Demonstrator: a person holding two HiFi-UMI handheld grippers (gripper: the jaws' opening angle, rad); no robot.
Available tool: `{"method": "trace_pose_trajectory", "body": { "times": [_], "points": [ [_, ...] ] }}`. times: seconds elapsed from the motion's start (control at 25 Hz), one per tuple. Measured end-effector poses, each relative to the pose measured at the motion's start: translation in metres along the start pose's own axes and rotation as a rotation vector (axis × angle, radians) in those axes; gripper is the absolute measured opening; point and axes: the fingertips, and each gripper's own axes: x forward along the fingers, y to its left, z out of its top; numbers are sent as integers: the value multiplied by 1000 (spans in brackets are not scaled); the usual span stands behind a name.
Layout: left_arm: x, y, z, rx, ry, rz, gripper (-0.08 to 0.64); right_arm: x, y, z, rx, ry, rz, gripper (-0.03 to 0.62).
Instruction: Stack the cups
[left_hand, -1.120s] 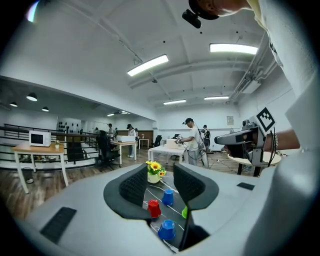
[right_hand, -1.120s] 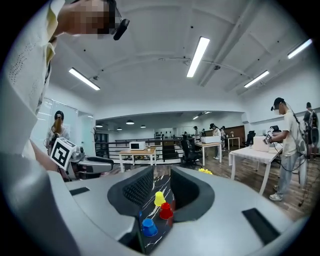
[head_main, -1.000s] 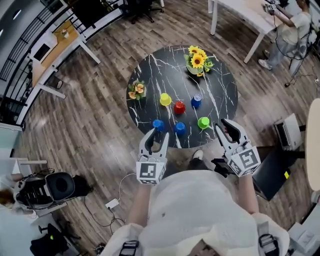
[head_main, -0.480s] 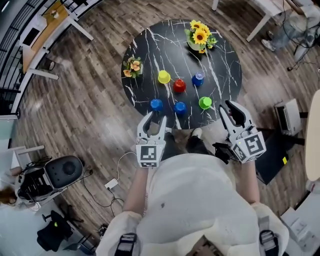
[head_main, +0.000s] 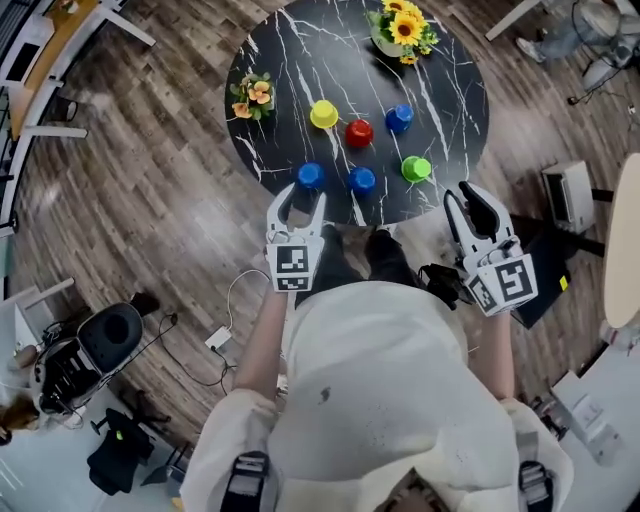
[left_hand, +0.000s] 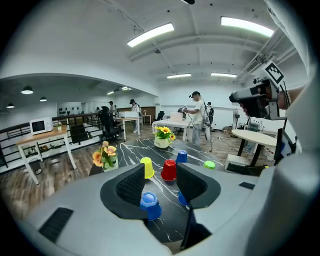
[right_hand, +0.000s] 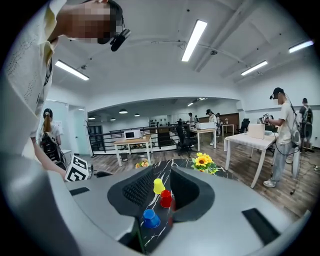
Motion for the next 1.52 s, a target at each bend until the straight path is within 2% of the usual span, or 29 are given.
{"method": "trace_pose_trajectory", "body": {
  "times": [0.28,0.68,1.0,1.24,1.52],
  "points": [
    [27,18,-49,-11,97,-26,219,15,13,-12,14,41,-24,117],
    [67,29,-104,14,207,-78,229,31,19,-35,35,100,-74,117],
    [91,34,-130,56,265,-112,245,38,15,-47,52,124,-116,117],
    [96,33,-135,80,269,-127,236,41,12,-51,61,131,-136,117],
    [95,10,-136,117,281,-202,236,45,6,-50,60,126,-136,117]
  ]
}}
